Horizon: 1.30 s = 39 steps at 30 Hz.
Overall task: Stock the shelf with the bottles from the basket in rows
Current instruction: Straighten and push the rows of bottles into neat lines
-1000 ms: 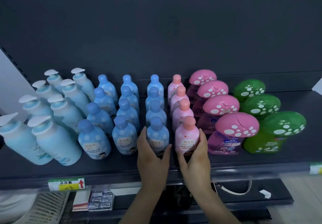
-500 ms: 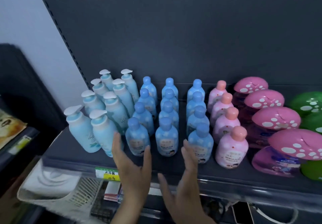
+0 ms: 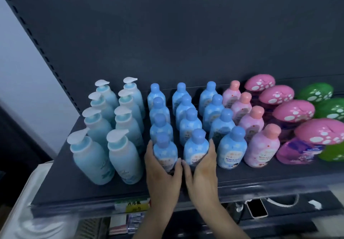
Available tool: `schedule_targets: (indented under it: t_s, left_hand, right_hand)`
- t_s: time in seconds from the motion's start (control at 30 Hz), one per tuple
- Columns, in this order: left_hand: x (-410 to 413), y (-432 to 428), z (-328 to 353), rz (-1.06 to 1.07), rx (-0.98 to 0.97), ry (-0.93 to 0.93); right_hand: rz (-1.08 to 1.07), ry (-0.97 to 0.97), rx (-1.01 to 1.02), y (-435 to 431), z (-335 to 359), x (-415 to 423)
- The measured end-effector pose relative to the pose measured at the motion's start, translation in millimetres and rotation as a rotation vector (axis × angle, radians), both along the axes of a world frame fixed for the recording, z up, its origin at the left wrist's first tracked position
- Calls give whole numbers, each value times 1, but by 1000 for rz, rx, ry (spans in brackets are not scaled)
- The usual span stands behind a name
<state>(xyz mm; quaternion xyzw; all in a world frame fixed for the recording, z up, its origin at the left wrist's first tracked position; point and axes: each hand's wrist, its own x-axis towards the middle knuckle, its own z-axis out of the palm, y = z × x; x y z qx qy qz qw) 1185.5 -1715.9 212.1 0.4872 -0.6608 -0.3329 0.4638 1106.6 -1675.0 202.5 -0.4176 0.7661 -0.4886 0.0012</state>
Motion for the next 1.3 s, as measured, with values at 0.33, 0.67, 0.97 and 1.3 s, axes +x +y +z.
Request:
schedule_targets:
  t_s: [0.33,0.67,0.97,1.3]
  left_hand:
    - [10,-11,0,-172,-54,13]
    - [6,-3,-2,-47,23,18]
    - [25,27,44,-60,-225,161]
    - [1,-90,175,-417,448,-275]
  right_hand:
    - [-38,-1,3,2,-2,0]
    - [-4,-32,24,3,-8,-2]
    - [183,-52,-160,38,39,7]
    - [366,-236,472,-52,172,-85]
